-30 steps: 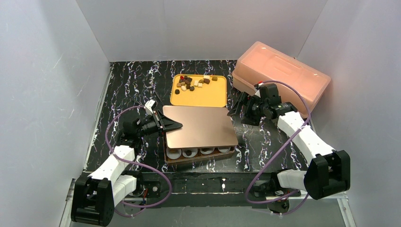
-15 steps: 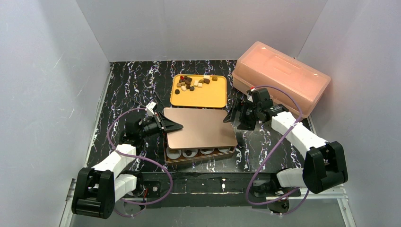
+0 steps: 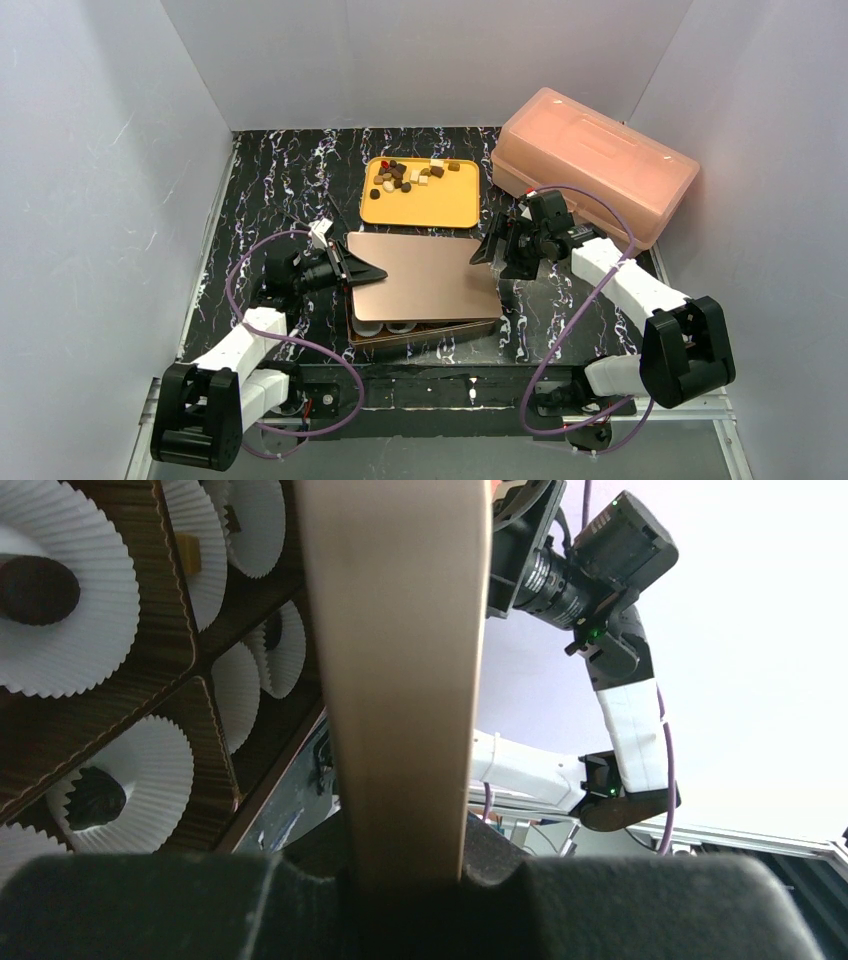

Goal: Pack the chocolate

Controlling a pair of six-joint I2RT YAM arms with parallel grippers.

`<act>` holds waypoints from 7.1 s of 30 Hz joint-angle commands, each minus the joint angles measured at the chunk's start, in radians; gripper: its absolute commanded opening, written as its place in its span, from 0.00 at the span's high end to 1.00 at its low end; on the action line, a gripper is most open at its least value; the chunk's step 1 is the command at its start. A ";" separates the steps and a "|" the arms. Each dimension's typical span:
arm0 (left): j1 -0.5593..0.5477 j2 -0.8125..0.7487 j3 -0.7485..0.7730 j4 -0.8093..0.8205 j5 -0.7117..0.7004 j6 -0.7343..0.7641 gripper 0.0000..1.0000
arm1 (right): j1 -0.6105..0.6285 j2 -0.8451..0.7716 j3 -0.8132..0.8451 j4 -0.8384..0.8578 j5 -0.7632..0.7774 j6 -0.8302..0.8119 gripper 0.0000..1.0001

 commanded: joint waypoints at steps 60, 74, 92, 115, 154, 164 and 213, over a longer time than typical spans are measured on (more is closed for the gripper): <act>0.043 0.023 0.462 -1.363 -0.600 0.708 0.37 | 0.126 0.012 -0.071 0.020 0.062 -0.006 0.18; 0.043 0.009 0.431 -1.366 -0.855 0.488 0.30 | 0.185 0.029 -0.018 -0.041 0.145 -0.032 0.18; 0.053 0.038 0.358 -1.357 -1.054 0.283 0.57 | 0.209 0.049 0.013 -0.066 0.168 -0.065 0.18; -0.100 0.310 0.412 -1.144 -0.856 0.174 1.00 | 0.227 0.062 0.062 -0.142 0.202 -0.131 0.18; -0.249 0.750 1.250 -1.321 -1.043 0.615 0.70 | 0.234 -0.037 0.024 -0.201 0.279 -0.134 0.11; -0.363 0.998 1.419 -1.337 -0.987 0.636 0.70 | 0.237 -0.086 0.048 -0.234 0.304 -0.141 0.10; -0.408 1.086 1.435 -1.387 -0.783 0.726 0.72 | 0.953 0.194 0.119 -0.186 0.730 -0.237 0.60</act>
